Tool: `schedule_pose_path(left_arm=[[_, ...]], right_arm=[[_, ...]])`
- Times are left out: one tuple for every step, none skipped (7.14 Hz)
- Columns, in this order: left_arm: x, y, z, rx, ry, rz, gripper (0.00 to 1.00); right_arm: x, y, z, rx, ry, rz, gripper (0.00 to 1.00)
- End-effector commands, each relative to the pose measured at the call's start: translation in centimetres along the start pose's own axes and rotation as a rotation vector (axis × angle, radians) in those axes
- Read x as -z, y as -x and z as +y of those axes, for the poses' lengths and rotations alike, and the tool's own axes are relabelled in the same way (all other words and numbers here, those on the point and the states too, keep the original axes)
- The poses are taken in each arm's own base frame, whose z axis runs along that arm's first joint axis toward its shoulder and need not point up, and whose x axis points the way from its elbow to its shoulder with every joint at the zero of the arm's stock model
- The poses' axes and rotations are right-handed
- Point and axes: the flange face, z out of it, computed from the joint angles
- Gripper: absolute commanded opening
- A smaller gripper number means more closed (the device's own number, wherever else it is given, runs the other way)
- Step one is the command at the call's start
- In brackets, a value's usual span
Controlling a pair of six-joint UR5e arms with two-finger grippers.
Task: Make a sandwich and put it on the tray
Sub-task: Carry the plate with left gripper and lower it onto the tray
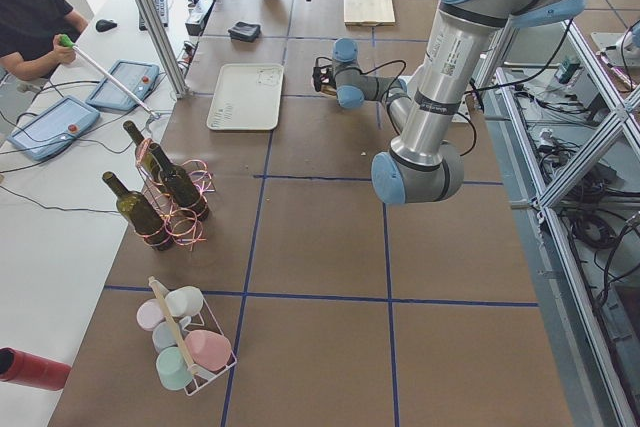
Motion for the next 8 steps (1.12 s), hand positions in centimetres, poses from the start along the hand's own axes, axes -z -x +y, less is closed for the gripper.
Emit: schedule_pose_path(left_arm=[[2.9,0.5,-4.8,0.132,-0.034,0.019,0.0],[4.0,-0.6,-7.6,0.254,-0.07,0.036,0.0],[2.9,-3.5,-10.4,0.413,-0.088,0.042,0.0],[1.9,-5.1,-13.1,0.524,-0.108,0.051,0.0],[1.0,-3.8,-15.2,0.616,-0.124,0.078,0.0],[-0.1,-3.1,-17.1,0.689,-0.135,0.098,0.0],[-0.9,-3.8,-18.6,0.752,-0.167,0.115,0.0],[-1.9,-5.0,-20.1,0.815,-0.229,0.135,0.0]], right_arm=[[0.3,-7.4,0.5,0.061,0.011,0.044,1.0],[0.7,-11.1,0.7,0.096,0.012,0.067,1.0],[0.9,-14.4,0.9,0.114,0.019,0.085,1.0],[0.9,-18.1,0.8,0.149,0.03,0.101,1.0],[1.2,-22.8,0.5,0.152,0.04,0.093,1.0],[1.7,-26.4,0.3,0.106,0.043,0.047,1.0],[1.7,-29.0,0.3,0.053,0.044,0.029,1.0],[2.0,-29.8,0.3,0.038,0.035,0.041,1.0]])
